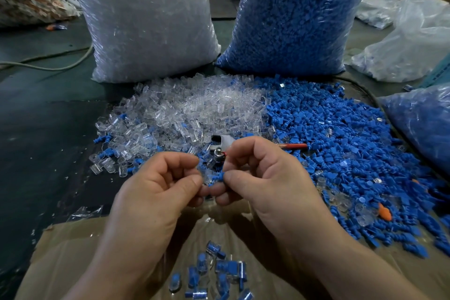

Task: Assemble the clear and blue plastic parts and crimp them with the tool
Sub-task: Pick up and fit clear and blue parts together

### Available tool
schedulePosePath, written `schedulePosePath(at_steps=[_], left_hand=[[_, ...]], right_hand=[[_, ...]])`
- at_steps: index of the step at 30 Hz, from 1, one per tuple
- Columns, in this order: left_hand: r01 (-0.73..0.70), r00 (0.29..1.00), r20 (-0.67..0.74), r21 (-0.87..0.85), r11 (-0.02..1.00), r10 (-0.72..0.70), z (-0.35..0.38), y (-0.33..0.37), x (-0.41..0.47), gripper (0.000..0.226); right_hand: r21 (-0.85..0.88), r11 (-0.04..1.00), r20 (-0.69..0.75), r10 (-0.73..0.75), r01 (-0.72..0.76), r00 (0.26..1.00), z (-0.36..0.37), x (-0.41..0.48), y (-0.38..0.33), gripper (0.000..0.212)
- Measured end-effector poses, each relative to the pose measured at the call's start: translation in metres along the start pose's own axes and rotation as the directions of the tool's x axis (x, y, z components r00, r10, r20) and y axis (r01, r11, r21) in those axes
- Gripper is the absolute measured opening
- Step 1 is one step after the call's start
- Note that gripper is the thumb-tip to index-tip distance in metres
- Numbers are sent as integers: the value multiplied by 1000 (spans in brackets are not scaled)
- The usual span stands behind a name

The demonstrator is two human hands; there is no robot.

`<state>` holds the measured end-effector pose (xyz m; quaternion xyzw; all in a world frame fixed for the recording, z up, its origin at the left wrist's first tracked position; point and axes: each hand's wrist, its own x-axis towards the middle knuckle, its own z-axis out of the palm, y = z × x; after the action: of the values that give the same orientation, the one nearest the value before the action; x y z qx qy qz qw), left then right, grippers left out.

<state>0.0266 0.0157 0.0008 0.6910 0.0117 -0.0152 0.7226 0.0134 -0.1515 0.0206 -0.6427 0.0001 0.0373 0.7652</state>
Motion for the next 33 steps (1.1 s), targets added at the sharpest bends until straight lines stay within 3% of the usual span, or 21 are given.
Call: schedulePosePath(at_steps=[4,6,8,13,16,18,21,23,25,29,33], left_hand=[[52,999,12,-30,998,-52,2,2,-2,23],[74,997,25,-11,997,-73,0,2,-2,24],[77,996,42,2,997,-77,-1,2,-3,18],[57,997,48,-52,997,-55,6,1,-7,36],[17,999,44,-38,999,-16,8,1,-9,32],[16,1000,26,-41,999,-15,8,1,-9,30],[106,994,21,-149,983,-104,7,8,-10,33],[167,985,70,-170,971,-157,6,13,-11,27],[166,983,98,-86,982,-158,5,14,-12,14],[-66,993,115,325,944,30,4,11,-14,21],[-25,999,49,315,949,10,1,7,-12,20]], right_hand=[[-317,933,-26,-187,170,982,2,-4,3,28],[-568,770,-5,-355,290,935,2,-6,5,24],[-711,594,53,-489,377,871,4,-7,4,23],[-806,382,202,-539,451,818,6,-7,2,20],[-816,293,288,-541,498,790,8,-9,-1,22],[-807,293,299,-547,513,782,9,-10,0,23],[-765,430,222,-523,479,823,6,-10,1,19],[-766,457,229,-465,453,855,3,-10,1,20],[-788,429,261,-417,442,871,2,-9,2,21],[-791,430,249,-423,435,871,2,-9,2,22],[-800,382,307,-402,462,863,3,-10,-1,27]])
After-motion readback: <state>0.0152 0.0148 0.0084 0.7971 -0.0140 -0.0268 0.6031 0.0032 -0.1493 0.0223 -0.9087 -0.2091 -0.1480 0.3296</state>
